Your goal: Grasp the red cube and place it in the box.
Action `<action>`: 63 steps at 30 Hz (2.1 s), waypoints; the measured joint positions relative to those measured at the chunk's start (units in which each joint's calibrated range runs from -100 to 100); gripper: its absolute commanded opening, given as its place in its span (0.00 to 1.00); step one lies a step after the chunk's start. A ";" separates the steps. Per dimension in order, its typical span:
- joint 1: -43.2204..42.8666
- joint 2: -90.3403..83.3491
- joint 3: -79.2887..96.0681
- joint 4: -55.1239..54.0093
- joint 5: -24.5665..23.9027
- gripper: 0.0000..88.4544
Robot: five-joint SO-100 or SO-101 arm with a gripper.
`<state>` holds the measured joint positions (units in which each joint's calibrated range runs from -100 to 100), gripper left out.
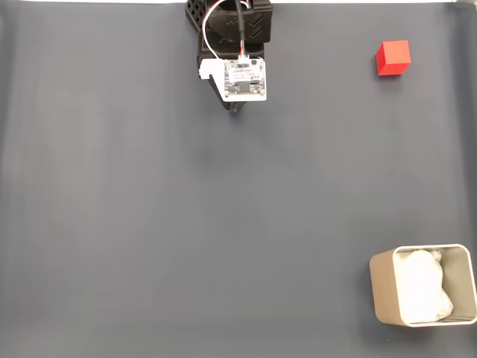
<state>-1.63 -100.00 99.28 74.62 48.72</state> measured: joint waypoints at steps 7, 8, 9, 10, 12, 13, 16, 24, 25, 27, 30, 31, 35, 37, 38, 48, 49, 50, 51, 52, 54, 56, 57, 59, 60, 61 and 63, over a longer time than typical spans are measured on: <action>0.00 0.00 0.00 0.00 0.00 0.01; 0.00 0.00 0.00 0.00 0.00 0.01; 0.00 0.00 0.00 0.00 0.00 0.01; 0.00 0.00 0.00 0.00 0.00 0.01; 0.00 0.00 0.00 0.00 0.00 0.01; 0.00 0.00 0.00 0.00 0.00 0.01; 0.00 0.00 0.00 0.00 0.00 0.01; 0.00 0.00 0.00 0.00 0.00 0.00; 0.00 0.00 0.00 0.00 0.00 0.00; 0.00 0.00 0.00 0.00 0.15 0.00; 0.00 0.00 0.00 -1.43 0.10 0.00; 0.00 0.00 0.00 -2.94 0.10 0.00; 0.07 0.43 0.00 -9.63 -0.34 0.00; 0.07 0.43 0.00 -12.89 -0.34 0.00; 0.07 0.35 0.00 -14.40 -0.34 0.00; 0.74 0.35 0.00 -27.53 0.34 0.00; 0.74 0.69 0.00 -28.40 0.39 0.00; 0.74 1.13 -0.45 -29.44 0.49 0.00; 0.74 1.74 -0.81 -30.47 0.78 0.00; 0.74 2.43 -1.36 -31.42 0.88 0.00; 0.74 3.99 -2.17 -33.02 1.03 0.00; 0.82 6.17 -3.98 -33.89 1.17 0.00; 0.82 7.38 -5.15 -34.21 1.22 0.00; 0.82 9.99 -7.87 -34.92 1.32 0.00; 0.74 11.12 -9.22 -35.40 1.32 0.00; 0.67 12.68 -10.58 -35.88 1.32 0.00; 0.45 15.46 -13.38 -36.28 1.32 0.00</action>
<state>-1.19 -84.54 85.90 38.35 50.04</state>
